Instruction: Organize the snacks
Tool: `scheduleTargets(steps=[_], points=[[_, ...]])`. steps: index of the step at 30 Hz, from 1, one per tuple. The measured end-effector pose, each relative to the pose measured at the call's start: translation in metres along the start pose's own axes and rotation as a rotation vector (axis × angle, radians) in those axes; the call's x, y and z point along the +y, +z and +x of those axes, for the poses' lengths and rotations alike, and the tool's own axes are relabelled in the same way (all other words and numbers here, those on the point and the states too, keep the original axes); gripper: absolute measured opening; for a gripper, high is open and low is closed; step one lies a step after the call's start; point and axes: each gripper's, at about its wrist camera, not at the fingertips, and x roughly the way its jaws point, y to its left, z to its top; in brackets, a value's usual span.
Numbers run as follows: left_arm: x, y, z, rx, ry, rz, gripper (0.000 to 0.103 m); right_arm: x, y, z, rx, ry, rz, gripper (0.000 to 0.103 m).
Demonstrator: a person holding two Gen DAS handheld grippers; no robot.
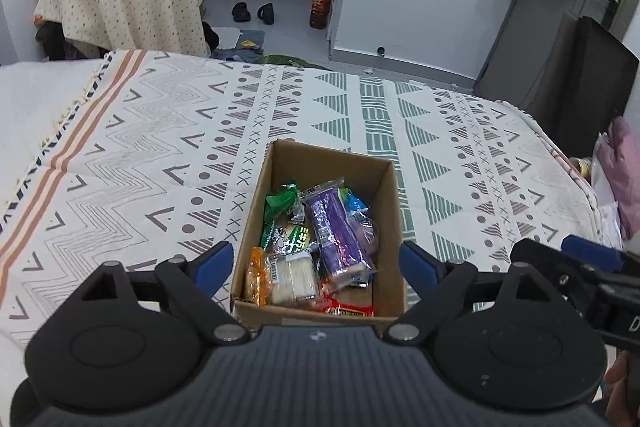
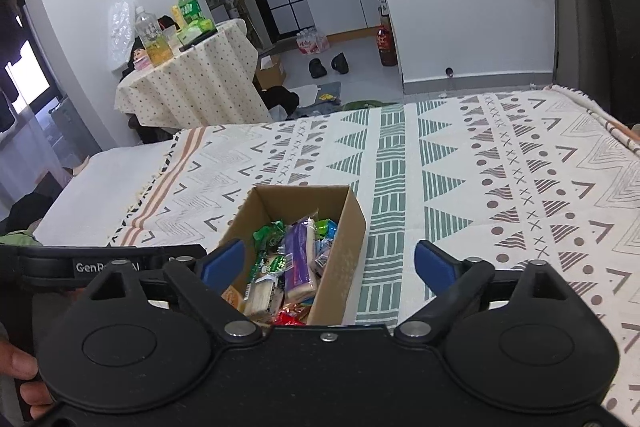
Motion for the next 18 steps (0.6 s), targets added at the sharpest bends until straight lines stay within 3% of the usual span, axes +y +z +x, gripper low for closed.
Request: scheduleTargets(steps=[4,10,18], points=[[-0.003,-0.003,-0.017,-0.015,-0.018,0.016,0.092,0.003,0.001,-0.015,-0.011,-0.014,-0.006,0.103],[-0.008,-0.01,-0.04,-0.027,-0.036,0.056,0.102,0.004,-0.001,-0.033,-0.009,-0.036,0.017,0.103],[-0.01,-0.026,-0.066,-0.029,-0.06,0.094,0.103,0.012,-0.009,-0.058,-0.012,-0.053,0.021,0.103]])
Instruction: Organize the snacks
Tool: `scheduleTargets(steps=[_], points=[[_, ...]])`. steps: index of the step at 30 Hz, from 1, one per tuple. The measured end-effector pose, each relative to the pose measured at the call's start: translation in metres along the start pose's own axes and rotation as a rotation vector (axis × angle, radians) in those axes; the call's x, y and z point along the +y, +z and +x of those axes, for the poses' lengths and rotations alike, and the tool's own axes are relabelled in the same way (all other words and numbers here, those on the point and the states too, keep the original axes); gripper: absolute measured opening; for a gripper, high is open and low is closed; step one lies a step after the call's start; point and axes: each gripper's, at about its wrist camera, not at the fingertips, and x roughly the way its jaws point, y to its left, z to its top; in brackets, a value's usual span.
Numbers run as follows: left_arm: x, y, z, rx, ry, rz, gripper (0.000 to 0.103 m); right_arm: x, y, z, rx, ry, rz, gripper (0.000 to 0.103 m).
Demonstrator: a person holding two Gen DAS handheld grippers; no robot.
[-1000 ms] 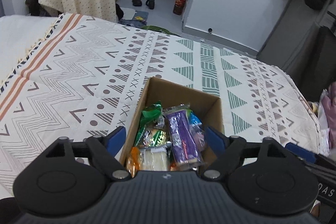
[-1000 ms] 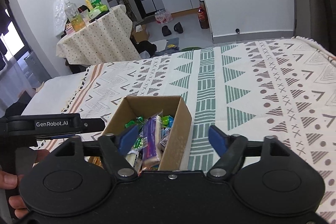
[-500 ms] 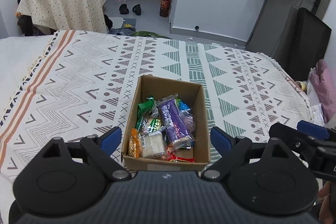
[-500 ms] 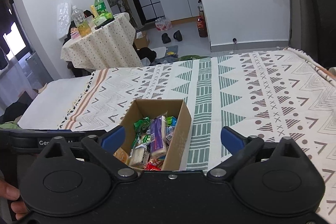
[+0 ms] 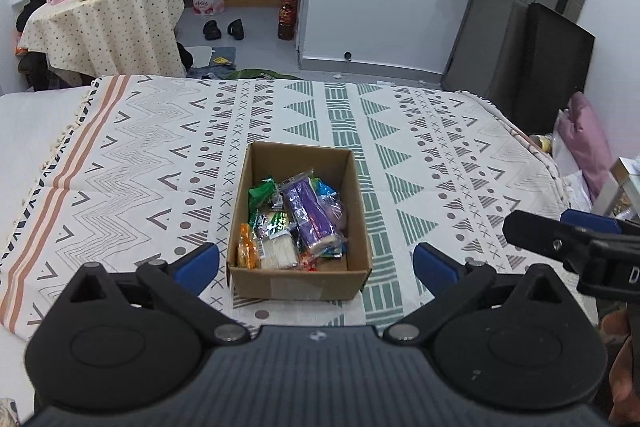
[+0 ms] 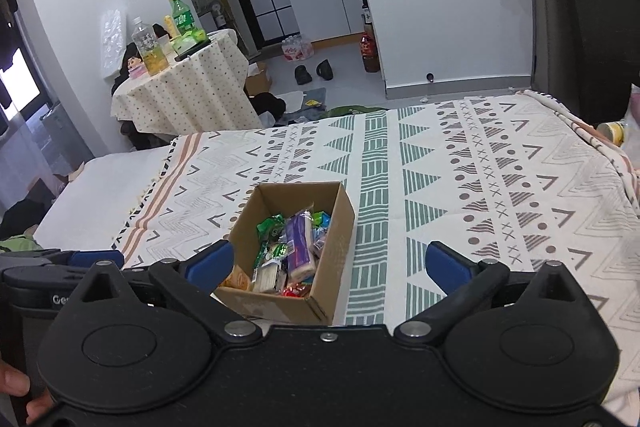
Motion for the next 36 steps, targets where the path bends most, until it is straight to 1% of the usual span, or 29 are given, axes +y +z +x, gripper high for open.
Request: scheduleTargets(steps=[5,8,11,15,18,20,27,31,36], points=[[-0.001,-0.007,-0.02,-0.022,-0.004,0.016,0.103,0.004,-0.005,-0.019,-0.021,-0.012,-0.01,0.103],[0.0,-0.009,-0.032,-0.031,-0.026,0.016,0.103,0.004,-0.007,-0.03,-0.029,-0.028,-0.01,0.103],[-0.003,-0.012,-0.044,-0.048,-0.009,0.033,0.103,0.004,-0.009,-0.043,-0.054,-0.032,0.005,0.103],[-0.004,-0.017,-0.057,-0.057,-0.031,0.022,0.103,0.003,-0.012,-0.06,-0.082,-0.035,0.003,0.103],[-0.005,-0.02,-0.07,-0.072,-0.03,0.026,0.103,0.004,-0.012,-0.072,-0.092,-0.035,-0.011,0.103],[-0.005,-0.022,-0.08,-0.088,-0.037,0.028,0.103,0.005,-0.012,-0.082,-0.115,-0.035,-0.008,0.103],[-0.004,-0.028,-0.106,-0.131,-0.047,0.033,0.103,0.017,-0.015,-0.106,-0.148,-0.021,-0.053,0.103],[0.002,-0.031,-0.12,-0.157,-0.059,0.03,0.103,0.024,-0.021,-0.117,-0.148,0.03,-0.071,0.103],[0.011,-0.036,-0.133,-0.181,-0.057,0.023,0.103,0.032,-0.026,-0.127,-0.158,0.027,-0.083,0.103]])
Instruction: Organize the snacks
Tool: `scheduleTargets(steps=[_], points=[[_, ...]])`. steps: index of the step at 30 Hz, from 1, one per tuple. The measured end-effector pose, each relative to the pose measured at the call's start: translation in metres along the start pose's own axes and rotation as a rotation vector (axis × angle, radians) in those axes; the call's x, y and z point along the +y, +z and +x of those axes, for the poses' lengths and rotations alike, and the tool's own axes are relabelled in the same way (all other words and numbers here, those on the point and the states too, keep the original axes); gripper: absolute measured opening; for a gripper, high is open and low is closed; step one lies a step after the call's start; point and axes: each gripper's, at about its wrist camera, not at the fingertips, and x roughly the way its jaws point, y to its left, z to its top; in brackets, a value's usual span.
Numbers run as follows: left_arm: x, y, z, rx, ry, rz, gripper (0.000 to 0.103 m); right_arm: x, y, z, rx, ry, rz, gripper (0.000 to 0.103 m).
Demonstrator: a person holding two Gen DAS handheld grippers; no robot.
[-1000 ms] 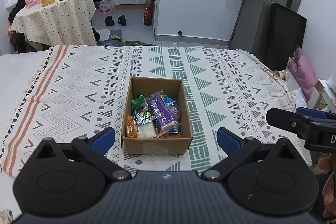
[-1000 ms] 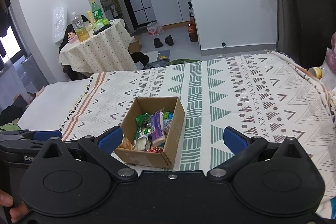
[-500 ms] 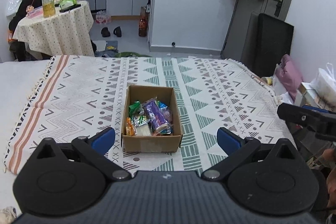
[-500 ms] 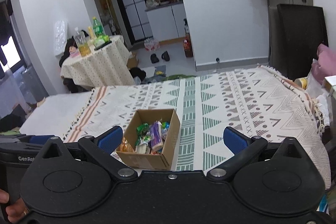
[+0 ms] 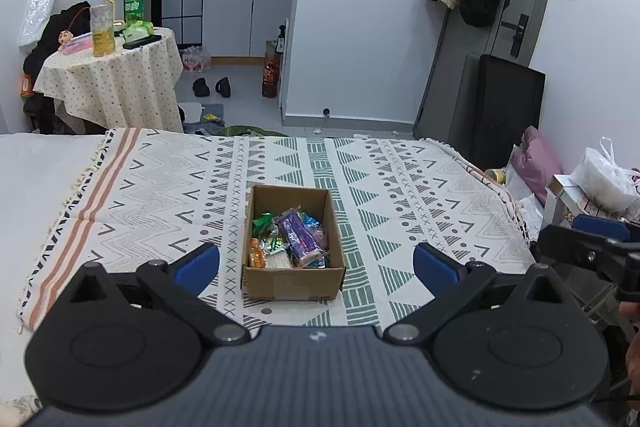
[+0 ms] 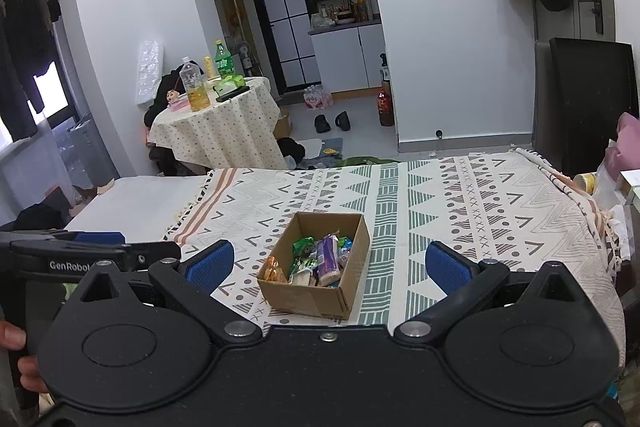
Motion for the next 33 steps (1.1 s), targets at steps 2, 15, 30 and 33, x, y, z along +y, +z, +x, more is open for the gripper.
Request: scheduleTargets(steps=[2,15,30,33], points=[[0.003,-0.001,-0.005,-0.008,0.001,-0.002,0.103,0.001,-0.002,-0.003,-0.003,0.0,0.003,0.103],[0.018,-0.013,-0.025,-0.029,-0.002,-0.005,0.103,0.015,-0.016,-0.017,-0.019,-0.01,0.007,0.103],[0.02,-0.025,-0.037,-0.038,-0.012,0.006,0.103,0.023,-0.018,-0.025,-0.026,-0.012,-0.006,0.103],[0.02,-0.024,-0.037,-0.04,-0.011,0.007,0.103,0.024,-0.018,-0.026,-0.021,-0.01,-0.004,0.103]])
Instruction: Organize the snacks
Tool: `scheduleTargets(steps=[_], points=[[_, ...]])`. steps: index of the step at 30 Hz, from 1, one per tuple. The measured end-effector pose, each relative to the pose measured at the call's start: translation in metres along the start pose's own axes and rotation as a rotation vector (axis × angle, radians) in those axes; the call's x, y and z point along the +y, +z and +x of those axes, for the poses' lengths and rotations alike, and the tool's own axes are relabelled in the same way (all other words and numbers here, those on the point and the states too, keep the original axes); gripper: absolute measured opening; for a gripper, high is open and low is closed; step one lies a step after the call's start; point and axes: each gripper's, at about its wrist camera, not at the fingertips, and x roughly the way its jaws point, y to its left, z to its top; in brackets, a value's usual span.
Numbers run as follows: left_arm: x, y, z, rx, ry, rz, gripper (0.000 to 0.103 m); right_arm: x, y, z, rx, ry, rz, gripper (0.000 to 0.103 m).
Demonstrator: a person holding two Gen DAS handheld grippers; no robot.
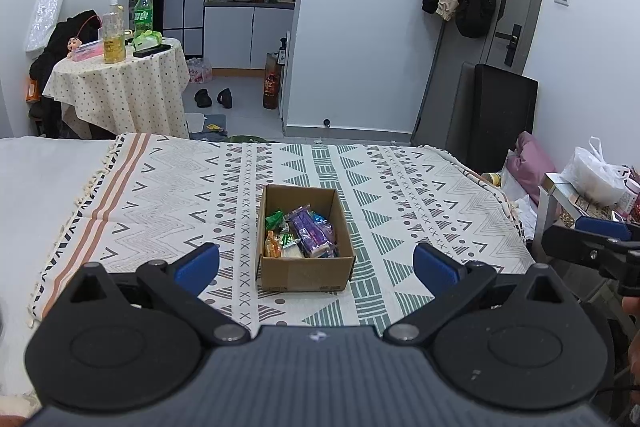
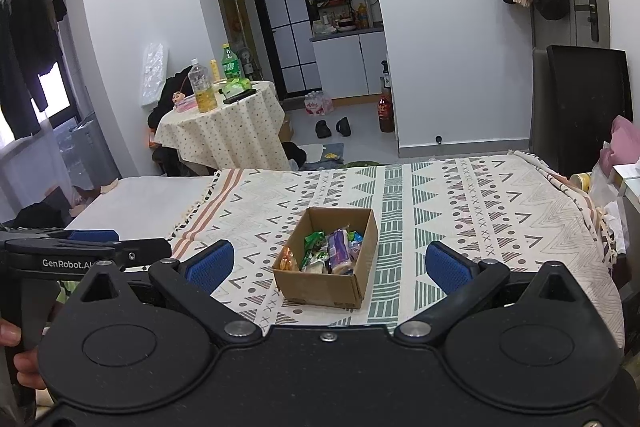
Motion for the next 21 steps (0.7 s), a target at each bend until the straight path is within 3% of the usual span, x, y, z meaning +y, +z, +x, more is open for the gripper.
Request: scheduleTargets(steps=[21], points=[[-0.0057,-0.0004,-0.002,-0.008,0.002,0.033,0.103,0.0012,-0.0019,0.0013,0.009,-0.005,0.006,0.103]])
